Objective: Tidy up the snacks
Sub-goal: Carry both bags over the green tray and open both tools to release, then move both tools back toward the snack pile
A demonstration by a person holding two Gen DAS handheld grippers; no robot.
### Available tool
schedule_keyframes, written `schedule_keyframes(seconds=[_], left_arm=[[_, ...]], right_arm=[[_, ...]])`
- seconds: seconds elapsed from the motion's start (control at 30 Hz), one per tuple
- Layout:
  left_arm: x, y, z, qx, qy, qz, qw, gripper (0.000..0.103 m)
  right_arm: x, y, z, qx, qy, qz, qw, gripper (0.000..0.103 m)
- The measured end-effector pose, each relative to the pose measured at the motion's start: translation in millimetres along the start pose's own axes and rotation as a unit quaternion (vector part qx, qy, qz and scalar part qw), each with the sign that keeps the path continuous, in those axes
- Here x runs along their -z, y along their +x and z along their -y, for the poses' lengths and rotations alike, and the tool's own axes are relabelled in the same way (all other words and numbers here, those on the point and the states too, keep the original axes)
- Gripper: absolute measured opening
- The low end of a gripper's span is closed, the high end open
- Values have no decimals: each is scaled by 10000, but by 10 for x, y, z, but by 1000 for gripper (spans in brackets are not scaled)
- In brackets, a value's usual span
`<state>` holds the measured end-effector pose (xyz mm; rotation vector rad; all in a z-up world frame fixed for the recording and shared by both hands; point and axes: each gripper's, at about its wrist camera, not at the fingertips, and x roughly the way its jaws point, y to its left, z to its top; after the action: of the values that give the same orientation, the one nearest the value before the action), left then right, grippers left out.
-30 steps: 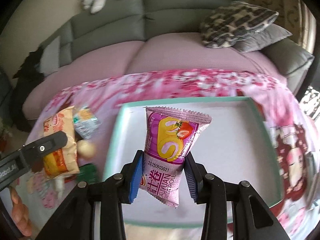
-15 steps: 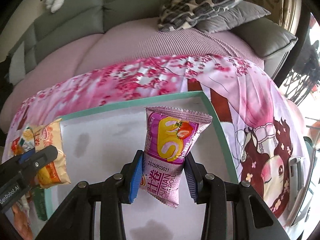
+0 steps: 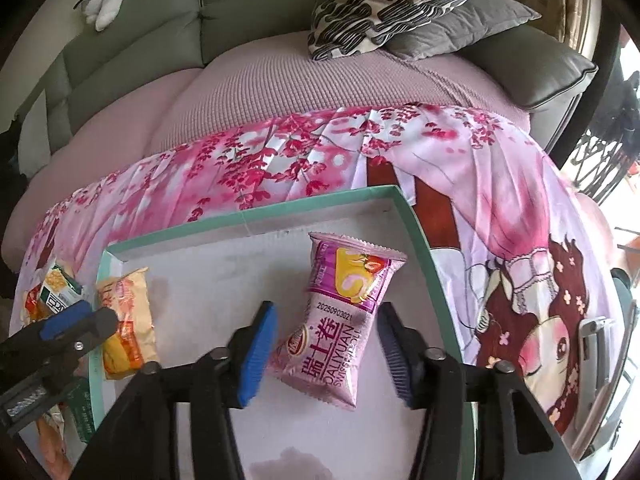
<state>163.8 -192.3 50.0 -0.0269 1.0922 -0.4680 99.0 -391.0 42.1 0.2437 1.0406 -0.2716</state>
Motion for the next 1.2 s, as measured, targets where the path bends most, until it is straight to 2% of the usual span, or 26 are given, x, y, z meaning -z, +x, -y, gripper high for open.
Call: schedule_keyframes(seconds=[0.1, 0.13, 0.27, 0.43, 0.6, 0.87, 0.97, 1.2], left_arm=[[19, -125, -8, -133, -10, 154, 9998, 69], [24, -159, -16, -161, -20, 196, 9997, 70], [117, -362, -101, -303, -124, 477, 9983, 84], [332, -586, -223, -750, 15, 670, 9949, 88], [495, -805, -338, -1090, 190, 866, 9901, 92], [603, -1140, -696, -1340, -166, 1093, 9848, 92], [620, -1232, -812, -1444, -331, 1204, 9816, 96], [695, -1291, -1085, -1402, -808, 1215, 9793, 96]], right_arm=[[27, -72, 10, 20, 11, 64, 10000, 62], [48, -99, 15, 29, 30, 79, 10000, 67], [188, -209, 7, -10, 129, 139, 9998, 76], [423, -338, -80, -133, 214, 114, 9996, 89], [629, -439, -280, -355, 215, 36, 9991, 97], [811, -525, -625, -539, 179, -76, 9984, 101], [845, -544, -775, -589, 88, -64, 9982, 103], [926, -541, -1114, -782, -194, -109, 9967, 103]])
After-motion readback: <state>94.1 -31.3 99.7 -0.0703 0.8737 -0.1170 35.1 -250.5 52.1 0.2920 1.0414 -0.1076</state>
